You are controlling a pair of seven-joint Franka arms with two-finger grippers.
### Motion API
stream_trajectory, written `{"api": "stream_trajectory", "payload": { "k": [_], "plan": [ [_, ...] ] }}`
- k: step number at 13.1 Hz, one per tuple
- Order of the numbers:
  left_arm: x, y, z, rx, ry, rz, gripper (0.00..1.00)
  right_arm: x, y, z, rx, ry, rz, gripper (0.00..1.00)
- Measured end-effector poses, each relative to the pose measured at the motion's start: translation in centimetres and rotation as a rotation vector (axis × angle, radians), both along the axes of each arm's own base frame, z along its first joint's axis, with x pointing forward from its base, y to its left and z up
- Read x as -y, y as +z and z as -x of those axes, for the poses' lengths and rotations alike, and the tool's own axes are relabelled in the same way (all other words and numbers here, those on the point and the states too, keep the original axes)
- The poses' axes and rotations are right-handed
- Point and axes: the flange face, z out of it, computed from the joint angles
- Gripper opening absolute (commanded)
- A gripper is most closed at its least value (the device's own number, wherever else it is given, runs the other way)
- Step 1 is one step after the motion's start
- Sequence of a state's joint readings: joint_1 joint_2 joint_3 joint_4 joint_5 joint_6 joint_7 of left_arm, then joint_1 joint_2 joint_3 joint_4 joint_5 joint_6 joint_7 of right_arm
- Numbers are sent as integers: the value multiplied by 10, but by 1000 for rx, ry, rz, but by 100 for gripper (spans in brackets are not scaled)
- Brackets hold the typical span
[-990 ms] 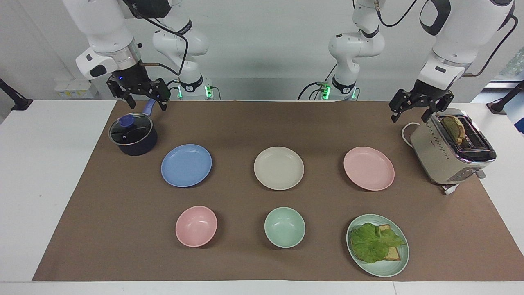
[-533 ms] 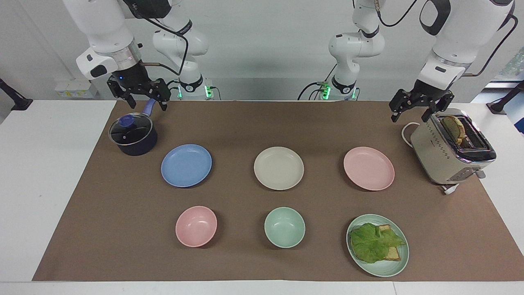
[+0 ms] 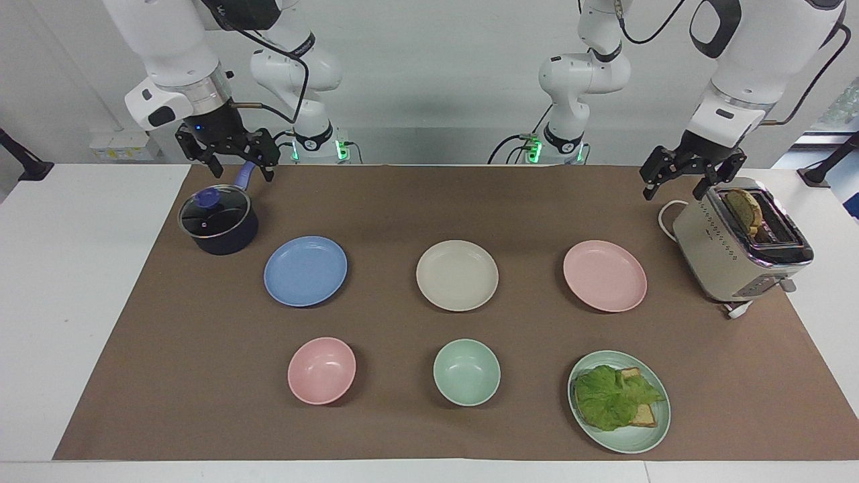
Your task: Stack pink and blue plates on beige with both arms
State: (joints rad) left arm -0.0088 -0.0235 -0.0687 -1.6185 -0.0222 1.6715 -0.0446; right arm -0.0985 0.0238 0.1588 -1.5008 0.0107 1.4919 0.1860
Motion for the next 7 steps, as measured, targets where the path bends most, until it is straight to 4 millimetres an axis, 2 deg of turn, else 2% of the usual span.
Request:
{"api": "stream_trajectory", "payload": {
  "k": [4, 7],
  "plan": [
    [-15, 0, -1, -3, 27, 0, 100, 0, 0, 0, 0, 0, 0, 100],
    [-17, 0, -1, -3, 30, 0, 100, 0, 0, 0, 0, 0, 0, 100]
  ]
}}
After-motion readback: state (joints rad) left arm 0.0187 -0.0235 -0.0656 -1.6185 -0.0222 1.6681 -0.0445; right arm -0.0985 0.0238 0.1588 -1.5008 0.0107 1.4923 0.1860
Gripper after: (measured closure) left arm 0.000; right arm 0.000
